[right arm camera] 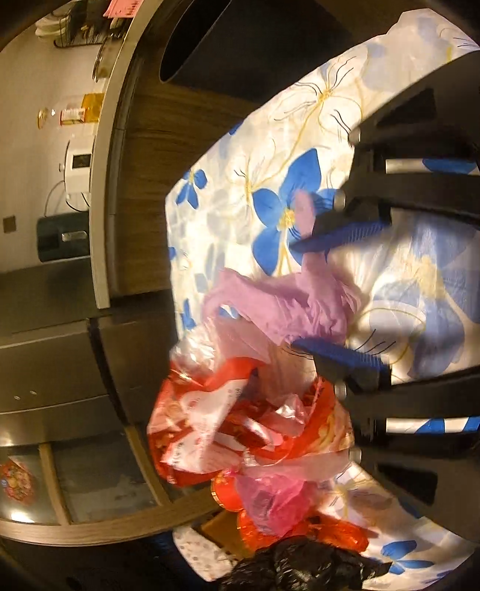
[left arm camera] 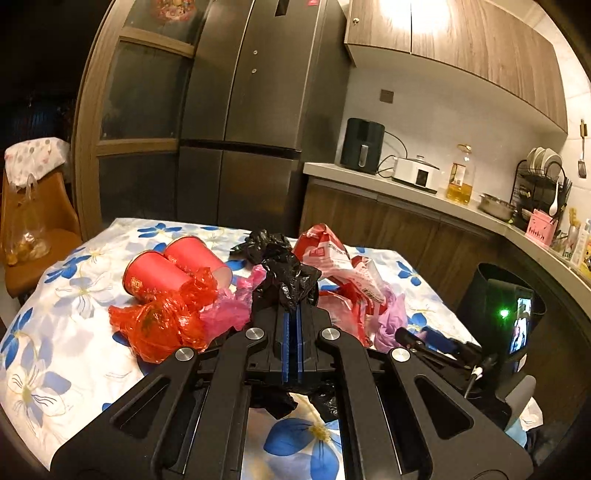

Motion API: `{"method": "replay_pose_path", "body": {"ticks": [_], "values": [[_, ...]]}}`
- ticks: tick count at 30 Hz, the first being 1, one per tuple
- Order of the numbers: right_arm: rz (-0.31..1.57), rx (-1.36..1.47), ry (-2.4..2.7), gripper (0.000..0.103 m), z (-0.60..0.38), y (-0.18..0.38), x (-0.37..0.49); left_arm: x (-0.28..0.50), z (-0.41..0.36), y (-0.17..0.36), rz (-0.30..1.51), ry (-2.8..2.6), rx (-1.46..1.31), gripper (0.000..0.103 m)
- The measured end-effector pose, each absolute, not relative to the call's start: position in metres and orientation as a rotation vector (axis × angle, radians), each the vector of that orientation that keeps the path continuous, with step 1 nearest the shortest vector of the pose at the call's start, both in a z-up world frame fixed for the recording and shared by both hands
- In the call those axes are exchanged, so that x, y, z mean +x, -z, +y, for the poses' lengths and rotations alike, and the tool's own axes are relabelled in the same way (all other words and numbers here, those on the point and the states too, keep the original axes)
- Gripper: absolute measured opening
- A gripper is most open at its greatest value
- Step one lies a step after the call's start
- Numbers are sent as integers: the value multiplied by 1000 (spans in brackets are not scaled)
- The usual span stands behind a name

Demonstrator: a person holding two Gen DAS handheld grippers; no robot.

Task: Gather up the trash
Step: 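Grasp the black bag with the left tool while the right tool grasps the purple bag, then carry the black bag and purple bag over the black bin with both tools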

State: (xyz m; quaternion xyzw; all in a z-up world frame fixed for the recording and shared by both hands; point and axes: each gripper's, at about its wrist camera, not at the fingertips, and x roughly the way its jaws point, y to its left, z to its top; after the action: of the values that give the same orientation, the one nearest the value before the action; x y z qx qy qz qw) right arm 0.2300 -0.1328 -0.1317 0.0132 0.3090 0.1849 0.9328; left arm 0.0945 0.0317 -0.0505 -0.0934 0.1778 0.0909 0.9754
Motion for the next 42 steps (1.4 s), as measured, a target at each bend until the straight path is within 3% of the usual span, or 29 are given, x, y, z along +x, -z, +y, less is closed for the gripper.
{"method": "replay_pose_path", "body": {"ticks": [2, 5, 22, 42], "values": [[637, 18, -396, 8, -131, 131, 228, 94, 32, 50, 357, -183, -189, 2], [622, 5, -407, 4, -133, 128, 219, 92, 30, 48, 355, -178, -185, 2], [414, 48, -340, 3, -209, 47, 163, 97, -6, 36, 353, -76, -165, 2], [295, 83, -230, 2, -277, 4, 158, 146, -89, 6, 333, 118, -98, 2]]}}
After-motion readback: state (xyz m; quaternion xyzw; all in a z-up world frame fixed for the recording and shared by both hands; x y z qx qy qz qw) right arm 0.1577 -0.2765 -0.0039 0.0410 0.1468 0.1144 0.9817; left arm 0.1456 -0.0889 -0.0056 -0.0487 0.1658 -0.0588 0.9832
